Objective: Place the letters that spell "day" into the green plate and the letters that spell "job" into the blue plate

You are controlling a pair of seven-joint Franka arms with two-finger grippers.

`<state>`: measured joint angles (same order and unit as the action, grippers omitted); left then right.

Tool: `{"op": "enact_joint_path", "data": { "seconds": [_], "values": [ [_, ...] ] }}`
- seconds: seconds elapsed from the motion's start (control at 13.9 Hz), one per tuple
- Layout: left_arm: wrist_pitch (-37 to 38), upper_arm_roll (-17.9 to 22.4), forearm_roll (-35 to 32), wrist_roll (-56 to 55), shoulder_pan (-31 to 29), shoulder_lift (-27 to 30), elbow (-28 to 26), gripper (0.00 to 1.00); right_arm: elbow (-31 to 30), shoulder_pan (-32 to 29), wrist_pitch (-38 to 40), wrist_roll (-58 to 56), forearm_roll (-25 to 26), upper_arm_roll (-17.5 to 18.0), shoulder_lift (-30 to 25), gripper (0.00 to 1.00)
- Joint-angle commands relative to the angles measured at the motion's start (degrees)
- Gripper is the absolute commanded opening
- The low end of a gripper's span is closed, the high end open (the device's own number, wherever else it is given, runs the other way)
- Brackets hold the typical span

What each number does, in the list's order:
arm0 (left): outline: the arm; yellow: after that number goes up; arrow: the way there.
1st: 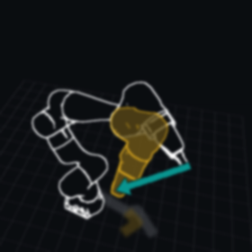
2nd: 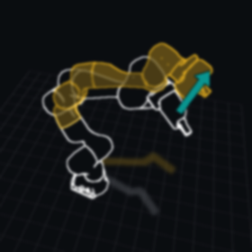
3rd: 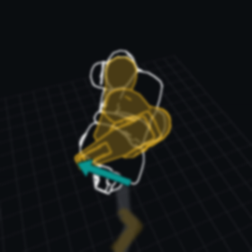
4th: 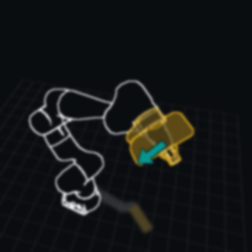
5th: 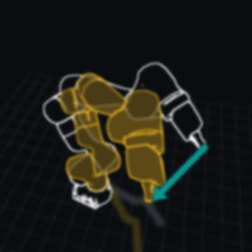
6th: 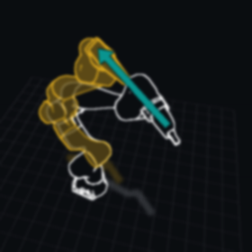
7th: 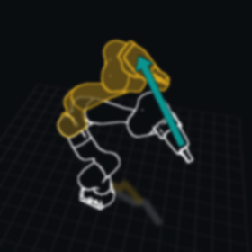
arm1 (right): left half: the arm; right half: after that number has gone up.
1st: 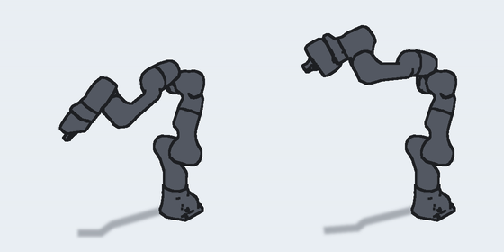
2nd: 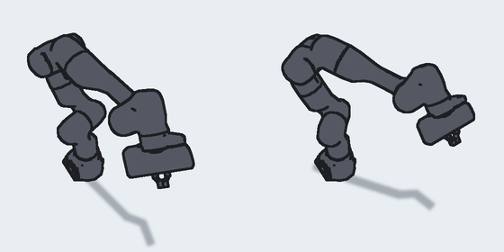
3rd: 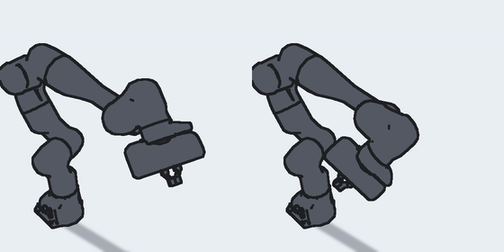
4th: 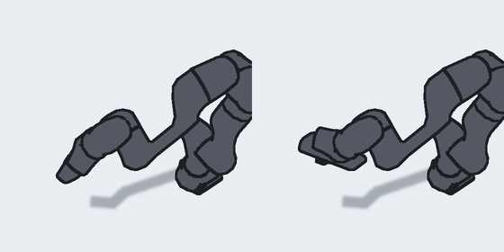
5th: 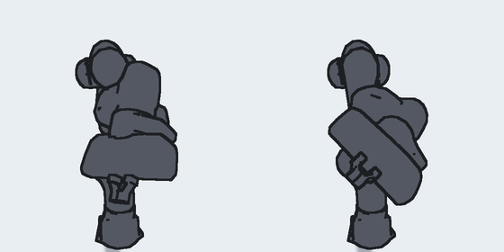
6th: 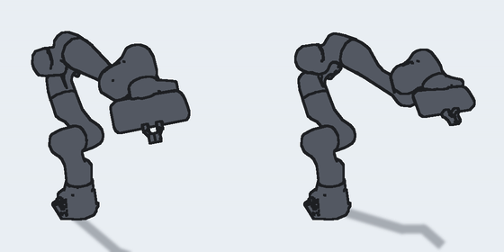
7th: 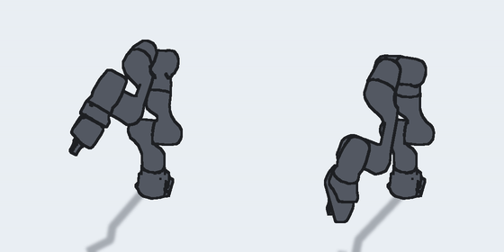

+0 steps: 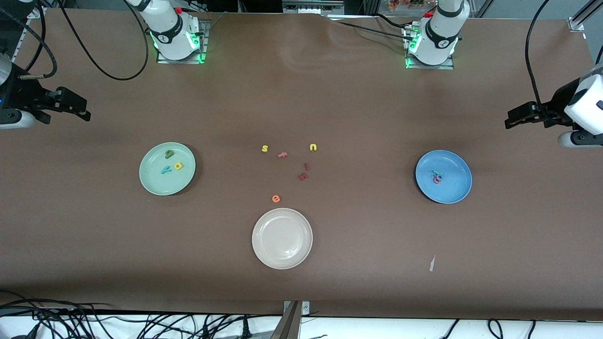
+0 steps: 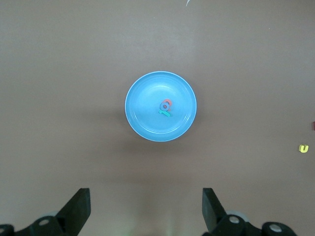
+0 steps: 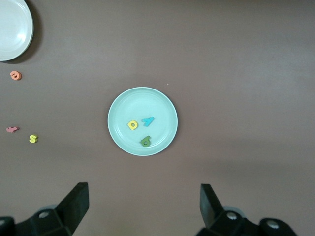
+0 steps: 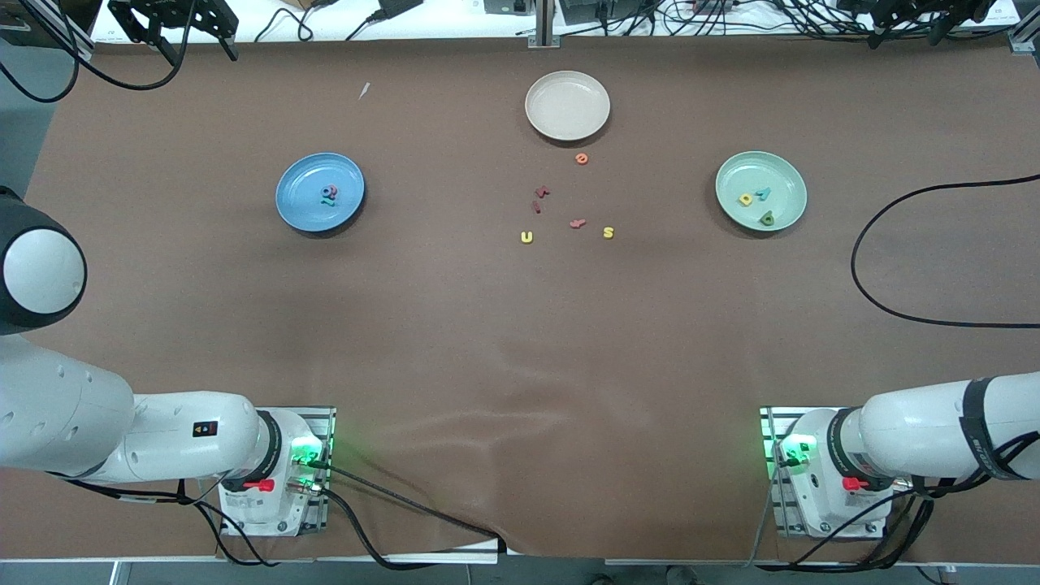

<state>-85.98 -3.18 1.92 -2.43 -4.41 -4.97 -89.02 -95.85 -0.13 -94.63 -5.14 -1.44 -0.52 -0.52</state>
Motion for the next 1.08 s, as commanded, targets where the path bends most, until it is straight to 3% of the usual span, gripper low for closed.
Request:
{"op": "enact_joint_path", "data": {
  "seconds": [0.0,1.01],
  "values": [
    [-1.29,0.63,0.81,1.72,-0.16,0.93,-1.42,1.00,-0.03,0.04,0.41,0.57,0.03,0.17,-0.18,1.00],
    [-3.49,0.19,-1.13,1.81,-0.16,0.58,-1.68,1.00,0.05,0.04,0.85,0.57,0.03,0.25,-0.27,1.00]
  ]
}}
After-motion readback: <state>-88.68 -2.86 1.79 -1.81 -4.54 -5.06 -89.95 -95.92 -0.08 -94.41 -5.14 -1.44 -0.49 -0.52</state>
